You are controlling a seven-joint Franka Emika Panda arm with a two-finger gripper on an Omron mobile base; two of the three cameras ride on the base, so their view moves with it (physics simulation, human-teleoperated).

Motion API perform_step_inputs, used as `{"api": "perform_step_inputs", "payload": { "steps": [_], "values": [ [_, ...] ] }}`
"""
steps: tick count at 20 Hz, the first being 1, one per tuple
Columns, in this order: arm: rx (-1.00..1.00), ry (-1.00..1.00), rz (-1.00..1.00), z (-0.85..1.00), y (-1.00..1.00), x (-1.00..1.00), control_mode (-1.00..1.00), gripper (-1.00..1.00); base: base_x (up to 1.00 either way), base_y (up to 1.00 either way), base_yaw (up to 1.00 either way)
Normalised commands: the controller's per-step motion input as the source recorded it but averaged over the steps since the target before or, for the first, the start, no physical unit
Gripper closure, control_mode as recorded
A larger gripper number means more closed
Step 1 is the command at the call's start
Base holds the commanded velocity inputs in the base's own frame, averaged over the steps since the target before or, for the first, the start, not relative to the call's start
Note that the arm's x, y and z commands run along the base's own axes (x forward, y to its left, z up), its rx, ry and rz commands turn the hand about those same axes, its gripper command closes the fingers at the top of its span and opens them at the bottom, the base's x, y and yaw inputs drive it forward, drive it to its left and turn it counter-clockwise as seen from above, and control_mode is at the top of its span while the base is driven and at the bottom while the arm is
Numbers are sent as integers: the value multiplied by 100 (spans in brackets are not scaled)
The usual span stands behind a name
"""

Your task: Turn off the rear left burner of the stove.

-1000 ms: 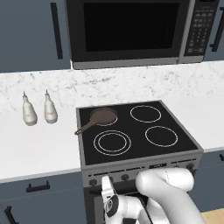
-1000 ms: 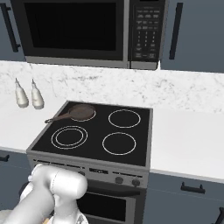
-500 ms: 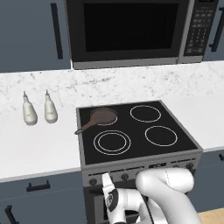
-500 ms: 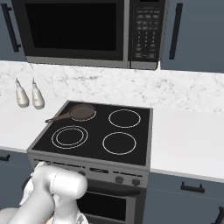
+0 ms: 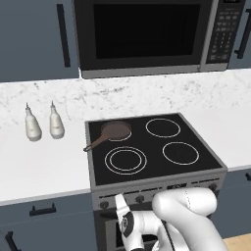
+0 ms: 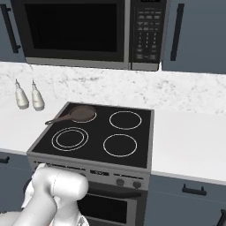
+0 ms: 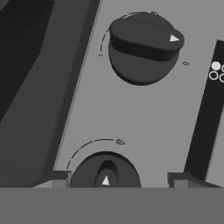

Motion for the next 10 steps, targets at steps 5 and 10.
{"api": "perform_step_inputs", "payload": {
  "steps": [5, 10],
  "values": [
    [5, -5, -2, -1, 0, 0, -100, 100, 0, 0, 0],
    [17, -4, -16, 0, 0, 2, -100, 100, 0, 0, 0]
  ]
}}
